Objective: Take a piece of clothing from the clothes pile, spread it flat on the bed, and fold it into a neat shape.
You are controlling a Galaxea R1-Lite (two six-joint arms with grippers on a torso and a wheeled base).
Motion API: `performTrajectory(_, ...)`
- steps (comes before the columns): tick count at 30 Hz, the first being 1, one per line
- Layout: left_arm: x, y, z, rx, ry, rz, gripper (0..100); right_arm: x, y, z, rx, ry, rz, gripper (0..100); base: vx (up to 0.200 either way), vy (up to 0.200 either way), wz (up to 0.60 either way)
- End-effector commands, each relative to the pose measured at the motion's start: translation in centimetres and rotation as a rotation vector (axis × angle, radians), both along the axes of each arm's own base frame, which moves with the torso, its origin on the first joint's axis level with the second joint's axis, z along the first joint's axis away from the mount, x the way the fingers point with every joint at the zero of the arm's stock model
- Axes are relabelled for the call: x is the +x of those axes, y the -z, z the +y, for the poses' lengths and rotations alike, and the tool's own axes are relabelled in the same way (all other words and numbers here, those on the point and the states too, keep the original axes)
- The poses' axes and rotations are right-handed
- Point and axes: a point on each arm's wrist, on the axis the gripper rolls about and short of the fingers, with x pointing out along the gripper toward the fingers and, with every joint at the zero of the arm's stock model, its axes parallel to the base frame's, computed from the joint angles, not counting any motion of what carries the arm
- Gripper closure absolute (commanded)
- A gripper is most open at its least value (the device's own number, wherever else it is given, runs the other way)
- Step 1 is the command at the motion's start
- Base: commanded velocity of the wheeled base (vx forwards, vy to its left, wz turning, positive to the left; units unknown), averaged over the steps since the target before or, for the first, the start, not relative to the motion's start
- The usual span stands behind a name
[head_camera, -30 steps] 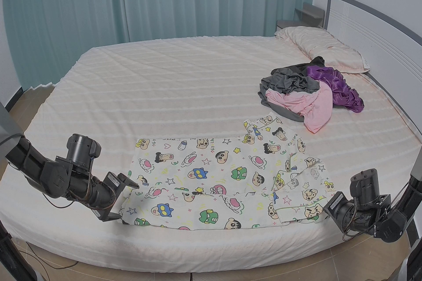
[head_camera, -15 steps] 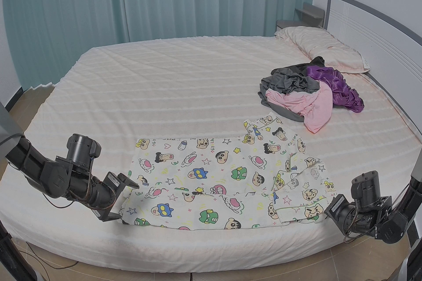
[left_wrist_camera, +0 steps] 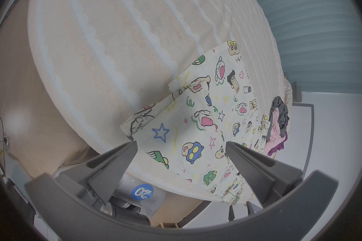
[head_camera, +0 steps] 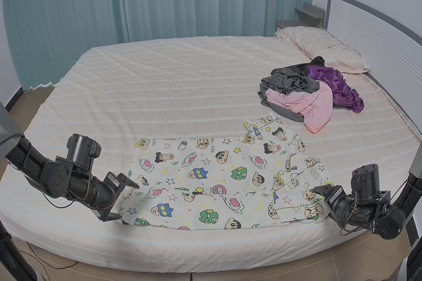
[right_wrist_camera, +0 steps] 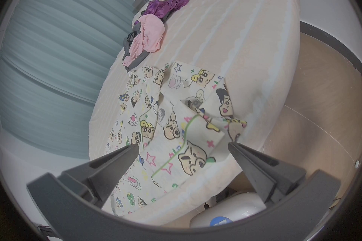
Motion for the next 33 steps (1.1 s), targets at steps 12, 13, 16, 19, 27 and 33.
performTrajectory(12, 0.0, 0.0, 0.0, 0.000, -0.002, 0.000, 0, 0.8, 0.8, -0.4, -0.014, 0.023, 0.025, 100, 0.000, 0.000, 0.00)
performTrajectory(13, 0.1, 0.0, 0.0, 0.000, -0.002, -0.002, 0, 0.7, 0.8, -0.4, -0.014, 0.021, 0.027, 100, 0.000, 0.000, 0.00)
performTrajectory(16, 0.0, 0.0, 0.0, 0.000, 0.000, 0.000, 0, 0.4, 0.7, -0.3, -0.015, 0.017, 0.023, 100, 0.000, 0.000, 0.00)
performTrajectory(19, 0.0, 0.0, 0.0, 0.000, 0.000, 0.000, 0, 0.0, 0.1, -0.3, -0.012, 0.011, 0.008, 100, 0.000, 0.000, 0.00)
performTrajectory(27, 0.0, 0.0, 0.0, 0.000, 0.000, 0.000, 0, -1.4, -2.1, -0.2, -0.021, -0.017, -0.001, 100, 0.000, 0.000, 0.00)
performTrajectory(33, 0.0, 0.0, 0.0, 0.000, 0.000, 0.001, 0, -2.0, -2.0, -0.1, -0.037, -0.032, 0.042, 100, 0.000, 0.000, 0.00)
